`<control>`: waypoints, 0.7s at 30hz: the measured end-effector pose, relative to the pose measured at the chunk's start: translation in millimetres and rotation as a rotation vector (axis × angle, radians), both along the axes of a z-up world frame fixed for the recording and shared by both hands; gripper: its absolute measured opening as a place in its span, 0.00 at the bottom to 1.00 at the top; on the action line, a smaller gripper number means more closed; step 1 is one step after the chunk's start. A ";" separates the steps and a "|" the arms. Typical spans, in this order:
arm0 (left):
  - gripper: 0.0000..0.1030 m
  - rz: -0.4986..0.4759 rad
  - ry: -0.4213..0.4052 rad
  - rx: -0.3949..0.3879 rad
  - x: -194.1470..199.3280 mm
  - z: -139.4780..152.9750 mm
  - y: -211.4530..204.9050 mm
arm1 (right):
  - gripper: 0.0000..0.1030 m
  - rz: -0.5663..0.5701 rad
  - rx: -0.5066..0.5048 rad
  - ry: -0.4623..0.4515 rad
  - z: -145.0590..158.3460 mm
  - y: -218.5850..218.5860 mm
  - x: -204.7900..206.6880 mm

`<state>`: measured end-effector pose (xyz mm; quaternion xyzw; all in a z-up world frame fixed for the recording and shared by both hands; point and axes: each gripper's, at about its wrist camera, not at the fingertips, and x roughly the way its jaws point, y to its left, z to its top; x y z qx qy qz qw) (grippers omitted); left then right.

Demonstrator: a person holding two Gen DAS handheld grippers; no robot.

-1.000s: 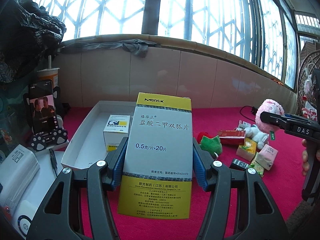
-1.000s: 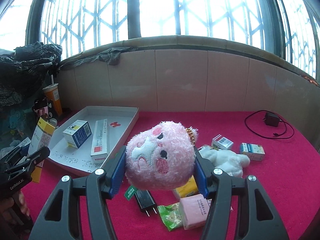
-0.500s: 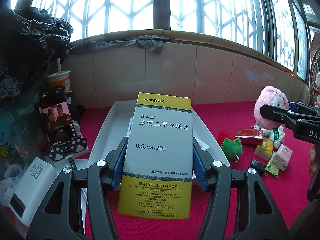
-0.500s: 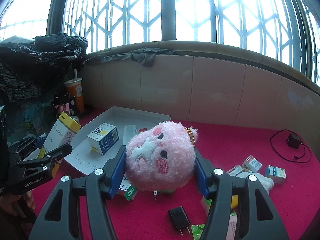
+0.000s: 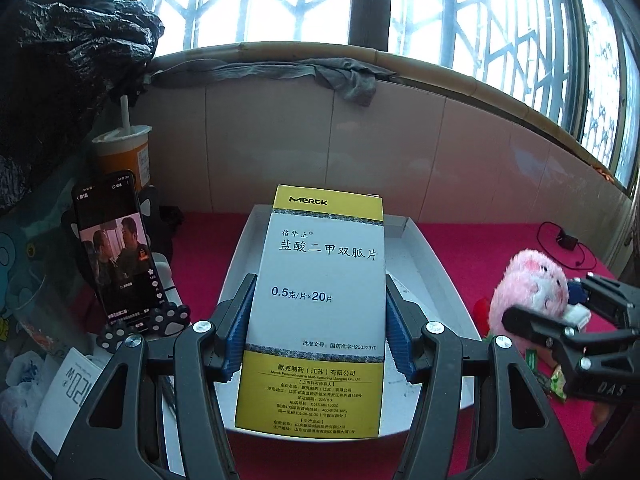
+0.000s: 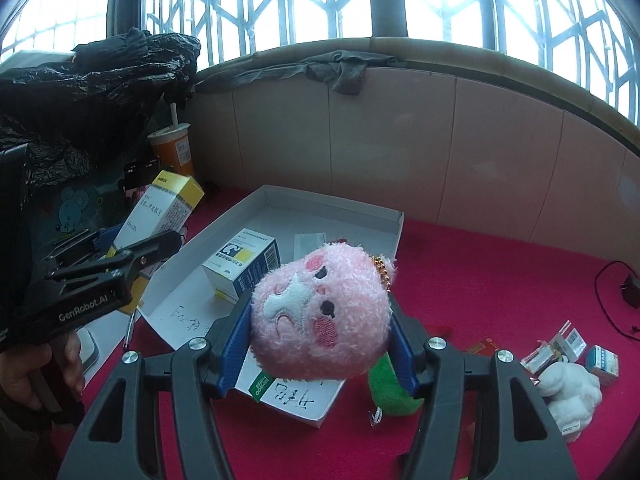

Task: Organize objects
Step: 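Carry the MERCK box with left tool while right tool carries the pig toward the tray, then lower and release the MERCK box into the tray while right tool releases the pig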

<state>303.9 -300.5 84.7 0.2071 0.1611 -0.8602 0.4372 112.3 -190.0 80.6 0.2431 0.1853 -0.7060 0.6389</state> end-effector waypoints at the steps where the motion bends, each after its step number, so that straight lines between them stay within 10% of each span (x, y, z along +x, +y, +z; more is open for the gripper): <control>1: 0.57 0.000 0.001 0.010 -3.4 1.2 -9.9 | 0.59 0.012 0.012 -0.007 -2.8 -5.6 2.9; 12: 0.58 0.008 0.024 0.169 -44.2 -10.8 -90.4 | 0.62 0.082 0.128 -0.072 -46.8 -64.0 32.6; 16: 0.91 0.076 0.077 0.153 -33.3 -10.7 -93.1 | 0.77 0.075 0.105 -0.032 -52.2 -65.4 39.3; 21: 1.00 0.150 0.068 0.084 -18.9 -2.9 -78.2 | 0.93 0.054 0.048 0.027 -45.4 -53.5 40.8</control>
